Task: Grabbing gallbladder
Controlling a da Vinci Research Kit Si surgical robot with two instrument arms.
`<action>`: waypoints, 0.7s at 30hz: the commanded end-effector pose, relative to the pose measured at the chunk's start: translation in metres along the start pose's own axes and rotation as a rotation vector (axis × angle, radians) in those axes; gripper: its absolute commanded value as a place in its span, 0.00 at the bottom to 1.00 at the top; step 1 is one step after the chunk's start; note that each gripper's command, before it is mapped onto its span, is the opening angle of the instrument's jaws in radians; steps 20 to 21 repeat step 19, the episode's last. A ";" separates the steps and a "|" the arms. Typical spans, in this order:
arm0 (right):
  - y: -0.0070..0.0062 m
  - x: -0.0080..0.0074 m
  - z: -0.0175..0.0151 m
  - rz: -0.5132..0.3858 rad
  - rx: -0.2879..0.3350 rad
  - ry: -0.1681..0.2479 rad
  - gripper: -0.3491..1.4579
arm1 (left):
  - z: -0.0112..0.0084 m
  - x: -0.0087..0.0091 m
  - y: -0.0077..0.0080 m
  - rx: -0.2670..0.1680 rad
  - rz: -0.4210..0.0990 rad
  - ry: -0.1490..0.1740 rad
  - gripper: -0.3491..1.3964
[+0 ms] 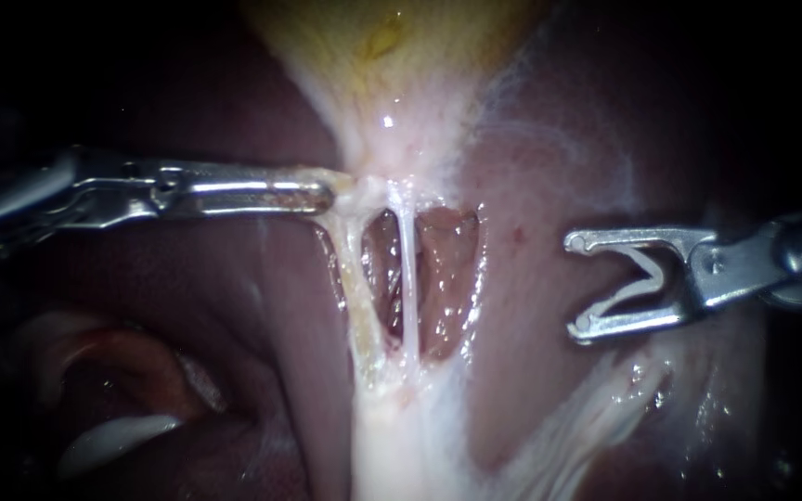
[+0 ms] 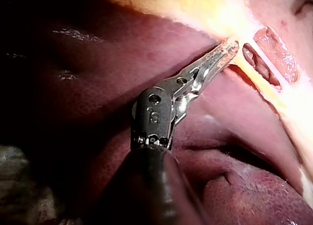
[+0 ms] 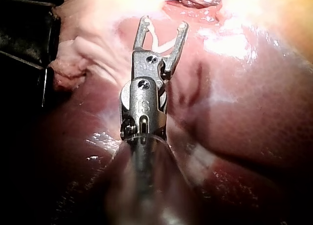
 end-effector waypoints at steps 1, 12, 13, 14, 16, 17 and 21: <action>0.0000 0.0000 0.0000 0.000 0.000 0.000 0.42 | -0.0005 -0.0003 0.0001 -0.005 0.002 -0.004 0.00; 0.0000 0.0000 0.0000 0.000 0.000 0.000 0.42 | -0.0014 -0.0007 0.0004 -0.019 0.007 -0.009 0.00; 0.0000 0.0000 0.0000 0.000 0.000 0.000 0.42 | -0.0014 -0.0007 0.0004 -0.020 0.007 -0.009 0.00; 0.0000 0.0000 0.0000 0.000 0.000 0.000 0.42 | -0.0014 -0.0007 0.0004 -0.020 0.007 -0.009 0.00; 0.0000 0.0000 0.0000 0.000 0.000 0.000 0.42 | -0.0014 -0.0007 0.0004 -0.020 0.007 -0.009 0.00; 0.0000 0.0000 0.0000 0.000 0.000 0.000 0.42 | -0.0014 -0.0007 0.0004 -0.020 0.007 -0.009 0.00; 0.0000 0.0000 0.0000 0.000 0.000 0.000 0.42 | -0.0014 -0.0007 0.0004 -0.021 0.007 -0.009 0.00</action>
